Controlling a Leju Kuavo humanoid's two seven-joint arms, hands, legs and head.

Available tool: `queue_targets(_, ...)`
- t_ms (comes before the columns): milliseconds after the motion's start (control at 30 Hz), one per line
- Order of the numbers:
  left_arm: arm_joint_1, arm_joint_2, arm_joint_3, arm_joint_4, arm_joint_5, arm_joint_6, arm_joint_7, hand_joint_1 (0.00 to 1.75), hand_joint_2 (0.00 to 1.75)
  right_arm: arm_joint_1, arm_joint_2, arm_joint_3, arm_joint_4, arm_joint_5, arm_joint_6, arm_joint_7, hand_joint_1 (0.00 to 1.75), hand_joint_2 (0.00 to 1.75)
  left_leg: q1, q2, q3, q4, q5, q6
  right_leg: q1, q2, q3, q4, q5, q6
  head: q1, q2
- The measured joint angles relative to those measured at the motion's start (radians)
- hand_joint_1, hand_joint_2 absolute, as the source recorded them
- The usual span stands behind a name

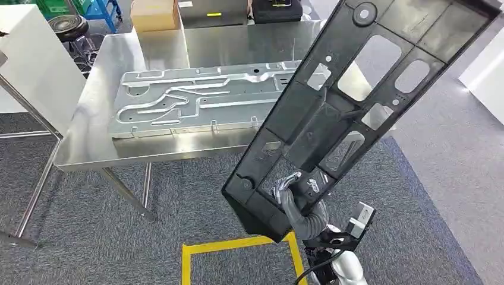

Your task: Take the parts from the cabinet and place them on the table.

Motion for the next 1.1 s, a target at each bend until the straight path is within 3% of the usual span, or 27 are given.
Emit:
queue_targets(33,0.001,0.001,0.002,0.000,0.002,-0.001,0.000,0.00,1.75,-0.001,0.002,0.002,0.000,0.000,0.001,-0.001,1.75,1.75,0.000,-0.001,0.013,-0.034,-0.006,0.008,0.001,0.005,-0.004,0.012,-0.002,0.004,0.000,0.000)
queue_targets(67,0.002,0.001,0.002,0.000,0.003,-0.001,0.000,0.00,1.75,-0.001,0.003,0.002,-0.001,0.002,0.002,-0.003,1.75,1.75,-0.002,-0.002,0.009,-0.040,-0.022,0.024,0.001,0.004,-0.013,0.013,-0.002,0.007,0.000,0.000)
queue_targets(167,0.003,-0.002,0.002,0.000,0.005,0.003,-0.002,0.00,1.75,-0.001,0.008,0.004,-0.001,0.003,0.004,-0.001,1.75,1.75,0.002,-0.005,0.018,-0.051,-0.027,0.044,-0.001,-0.001,-0.010,0.016,-0.015,0.025,0.000,0.000)
queue_targets(200,0.004,-0.002,0.002,0.000,0.004,0.003,-0.002,0.00,1.75,-0.004,0.008,0.004,-0.001,0.003,0.005,-0.001,1.75,1.75,0.002,-0.005,0.028,-0.054,-0.031,0.051,-0.002,-0.002,-0.023,0.053,-0.026,0.029,0.000,0.000)
queue_targets(233,0.004,-0.002,0.002,0.000,0.004,0.003,-0.002,0.00,1.75,-0.006,0.008,0.004,-0.001,0.003,0.005,-0.001,1.75,1.75,0.002,-0.004,0.033,-0.054,-0.035,0.056,-0.002,-0.002,-0.063,0.120,-0.052,0.033,0.000,0.000)
queue_targets(300,0.005,-0.002,0.002,0.000,0.005,0.004,-0.001,0.00,1.75,-0.004,0.008,0.004,-0.001,0.003,0.005,-0.001,1.75,1.75,0.000,-0.004,0.040,-0.054,-0.045,0.059,-0.003,-0.002,-0.175,0.293,-0.105,0.038,0.000,0.000)
queue_targets(333,0.007,-0.002,0.002,0.000,0.004,0.005,-0.002,0.00,1.75,-0.002,0.008,0.004,-0.001,0.003,0.005,0.000,1.75,1.75,-0.001,-0.005,0.047,-0.054,-0.052,0.059,-0.002,-0.002,-0.222,0.345,-0.098,0.037,0.000,0.000)
queue_targets(367,0.009,-0.002,0.002,0.000,0.003,0.006,-0.002,0.00,1.75,-0.002,0.008,0.004,-0.001,0.003,0.005,0.000,1.75,1.75,-0.002,-0.007,0.057,-0.054,-0.059,0.059,-0.002,-0.002,-0.239,0.341,-0.069,0.034,0.000,0.000)
queue_targets(400,0.010,-0.002,0.002,0.000,0.001,0.006,-0.004,0.00,1.75,-0.002,0.008,0.004,-0.001,0.003,0.003,0.000,1.75,1.75,-0.003,-0.009,0.071,-0.054,-0.068,0.058,-0.001,-0.002,-0.232,0.293,-0.016,0.029,0.000,0.000)
queue_targets(467,0.011,-0.003,0.002,0.000,-0.003,0.008,-0.006,0.00,1.75,0.000,0.008,0.004,-0.006,0.007,0.000,0.000,1.75,1.75,-0.007,-0.012,0.102,-0.056,-0.089,0.057,0.007,-0.001,-0.173,0.117,0.111,0.009,0.000,0.000)
queue_targets(500,0.014,-0.006,0.002,0.000,-0.005,0.008,-0.006,0.00,1.75,0.001,0.008,0.004,-0.011,0.010,0.000,0.000,1.75,1.75,-0.005,-0.011,0.105,-0.059,-0.098,0.055,0.013,0.000,-0.154,0.067,0.126,-0.003,0.000,0.000)
queue_targets(533,0.013,-0.008,0.002,0.000,-0.005,0.009,-0.007,0.00,1.75,0.004,0.008,0.004,-0.015,0.012,-0.001,0.001,1.75,1.75,-0.013,-0.014,0.111,-0.059,-0.105,0.046,0.018,-0.002,-0.147,0.057,0.114,-0.009,0.000,0.000)
queue_targets(567,0.014,-0.009,0.002,0.000,-0.004,0.012,-0.007,0.00,1.75,0.004,0.010,0.004,-0.023,0.015,-0.001,0.003,1.75,1.75,-0.010,-0.013,0.109,-0.061,-0.108,0.042,0.019,-0.004,-0.137,0.041,0.095,-0.013,0.000,0.000)
queue_targets(633,0.013,-0.010,0.002,0.000,-0.005,0.013,-0.006,0.00,1.75,0.007,0.014,0.004,-0.032,0.018,-0.002,0.007,1.75,1.75,-0.009,-0.008,0.119,-0.079,-0.113,0.033,0.019,0.000,-0.135,0.037,0.088,-0.021,0.000,0.000)
queue_targets(667,0.010,-0.009,0.002,-0.001,-0.005,0.015,-0.005,0.00,1.75,0.009,0.018,0.003,-0.039,0.021,-0.002,0.008,1.75,1.75,-0.016,-0.005,0.134,-0.083,-0.120,0.027,0.003,-0.001,-0.114,0.015,0.087,-0.021,0.000,0.000)
queue_targets(700,0.010,-0.009,0.002,-0.001,-0.005,0.015,-0.005,0.00,1.75,0.010,0.021,0.003,-0.044,0.021,-0.002,0.010,1.75,1.75,-0.013,-0.004,0.135,-0.062,-0.125,0.024,0.003,0.000,-0.098,0.001,0.084,-0.023,0.000,0.000)
queue_targets(733,0.010,-0.009,0.002,-0.001,-0.005,0.014,-0.003,0.00,1.75,0.009,0.025,0.003,-0.048,0.025,-0.002,0.011,1.75,1.75,-0.011,-0.004,0.099,0.004,-0.153,0.020,0.002,-0.003,-0.085,-0.006,0.080,-0.029,0.000,0.000)
queue_targets(800,0.007,-0.007,0.003,-0.001,-0.003,0.013,-0.003,0.00,1.75,0.008,0.031,0.003,-0.058,0.036,-0.003,0.018,1.75,1.75,-0.009,-0.004,-0.004,0.168,-0.210,0.011,0.002,-0.004,-0.072,-0.007,0.066,-0.029,0.000,0.000)
queue_targets(833,0.001,-0.005,0.003,-0.001,-0.001,0.012,-0.005,0.00,1.75,0.008,0.032,0.002,-0.060,0.043,-0.005,0.022,1.75,1.75,-0.009,-0.004,-0.043,0.225,-0.219,0.007,0.002,-0.004,-0.063,-0.007,0.059,-0.028,0.000,0.000)
queue_targets(867,-0.005,-0.004,0.003,-0.001,-0.002,0.011,-0.005,0.00,1.75,0.008,0.032,0.002,-0.064,0.050,-0.006,0.026,1.75,1.75,-0.009,-0.004,-0.062,0.242,-0.202,0.004,0.001,-0.004,-0.051,-0.007,0.051,-0.028,0.000,0.000)
queue_targets(900,-0.006,-0.005,0.003,-0.001,-0.005,0.011,-0.004,0.00,1.75,0.007,0.032,0.001,-0.069,0.058,-0.008,0.029,1.75,1.75,-0.006,-0.004,-0.058,0.208,-0.151,0.001,0.001,-0.003,-0.036,-0.006,0.040,-0.026,0.000,0.000)
queue_targets(967,-0.003,-0.004,0.003,-0.001,-0.006,0.011,-0.001,0.00,1.75,0.000,0.033,-0.002,-0.081,0.060,-0.009,0.029,1.75,1.75,0.000,-0.002,-0.014,0.052,-0.021,-0.002,-0.001,0.001,-0.008,0.000,0.019,-0.019,0.000,0.000)
queue_targets(1000,-0.001,-0.005,0.003,-0.001,-0.007,0.011,0.000,0.00,1.75,-0.005,0.034,-0.004,-0.085,0.066,-0.013,0.029,1.75,1.75,0.004,-0.001,0.001,-0.004,0.011,-0.001,-0.002,0.001,0.001,0.003,0.007,-0.014,0.000,0.000)
queue_targets(1033,0.001,-0.007,0.003,0.000,-0.009,0.011,0.000,0.00,1.75,-0.011,0.034,-0.006,-0.088,0.077,-0.021,0.029,1.75,1.75,-0.004,-0.001,0.001,-0.006,0.003,0.001,0.007,0.004,-0.001,0.009,0.003,-0.007,0.000,0.000)
queue_targets(1067,0.002,-0.007,0.003,0.000,-0.010,0.011,0.000,0.00,1.75,-0.019,0.035,-0.009,-0.093,0.093,-0.026,0.031,1.75,1.75,0.000,-0.001,0.024,-0.045,-0.026,0.014,0.006,0.005,-0.012,0.013,0.002,-0.003,0.000,0.000)
queue_targets(1100,0.002,-0.007,0.003,0.000,-0.015,0.011,0.000,0.00,1.75,-0.033,0.034,-0.015,-0.095,0.110,-0.033,0.034,1.75,1.75,-0.003,-0.003,0.014,-0.041,-0.027,0.028,0.006,0.004,-0.018,0.013,0.004,0.000,0.000,0.000)
